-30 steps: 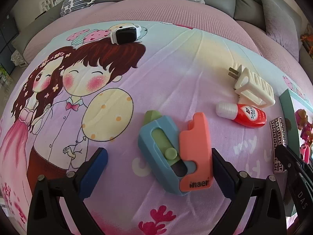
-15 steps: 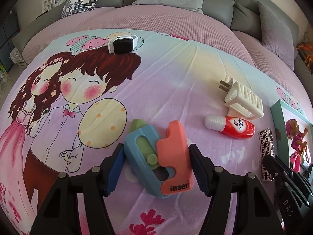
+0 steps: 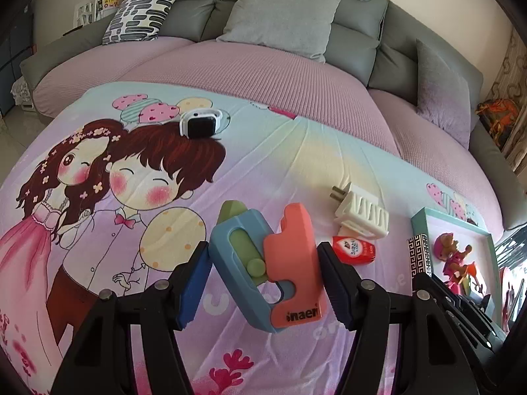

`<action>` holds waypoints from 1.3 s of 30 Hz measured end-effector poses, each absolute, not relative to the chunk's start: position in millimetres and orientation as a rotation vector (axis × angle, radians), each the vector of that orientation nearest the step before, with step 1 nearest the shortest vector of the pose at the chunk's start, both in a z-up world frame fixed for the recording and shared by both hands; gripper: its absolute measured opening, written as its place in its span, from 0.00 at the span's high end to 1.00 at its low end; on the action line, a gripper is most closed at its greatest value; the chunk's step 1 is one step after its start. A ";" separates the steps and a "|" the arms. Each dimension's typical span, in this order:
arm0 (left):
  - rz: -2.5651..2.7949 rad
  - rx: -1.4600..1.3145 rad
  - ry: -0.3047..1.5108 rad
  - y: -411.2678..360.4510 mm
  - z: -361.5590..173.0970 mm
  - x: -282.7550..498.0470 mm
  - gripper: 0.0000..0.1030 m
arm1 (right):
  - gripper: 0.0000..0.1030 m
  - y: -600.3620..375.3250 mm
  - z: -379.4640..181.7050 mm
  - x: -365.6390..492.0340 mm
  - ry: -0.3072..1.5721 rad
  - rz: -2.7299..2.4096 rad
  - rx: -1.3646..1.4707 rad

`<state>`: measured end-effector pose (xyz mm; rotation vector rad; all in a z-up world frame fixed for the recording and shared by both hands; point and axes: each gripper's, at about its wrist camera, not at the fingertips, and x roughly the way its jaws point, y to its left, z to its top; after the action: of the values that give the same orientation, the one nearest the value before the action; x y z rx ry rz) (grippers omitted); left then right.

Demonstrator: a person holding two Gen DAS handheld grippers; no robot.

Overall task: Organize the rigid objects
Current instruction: 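Carry the gold box and blue-salmon gun into the tray and open both tools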

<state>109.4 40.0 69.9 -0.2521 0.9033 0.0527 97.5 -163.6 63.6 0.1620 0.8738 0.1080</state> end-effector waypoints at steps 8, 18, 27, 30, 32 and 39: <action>0.002 -0.251 0.834 29.4 96.3 101.5 0.35 | 0.84 -178.4 84.0 89.3 0.825 0.070 0.177; -0.089 -0.190 0.865 -17.0 94.4 104.1 0.35 | 0.84 -237.1 87.4 82.1 0.825 -0.072 0.223; -0.236 -0.136 0.896 -85.3 91.6 104.6 0.35 | 0.84 -297.6 85.0 69.5 0.831 -0.217 0.283; -0.289 -0.111 0.893 -109.7 91.8 103.0 0.35 | 0.84 -315.2 89.4 61.8 0.824 -0.273 0.289; -0.326 -0.095 0.892 -126.2 91.4 101.8 0.35 | 0.84 -324.7 92.5 57.3 0.815 -0.302 0.287; -0.425 -0.036 0.896 -173.9 86.3 98.4 0.35 | 0.84 -359.2 96.0 42.4 0.788 -0.384 0.341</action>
<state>98.4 -173.9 86.3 -0.0361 0.8960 -0.4248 42.4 -359.2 96.0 0.3408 0.7878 -0.3840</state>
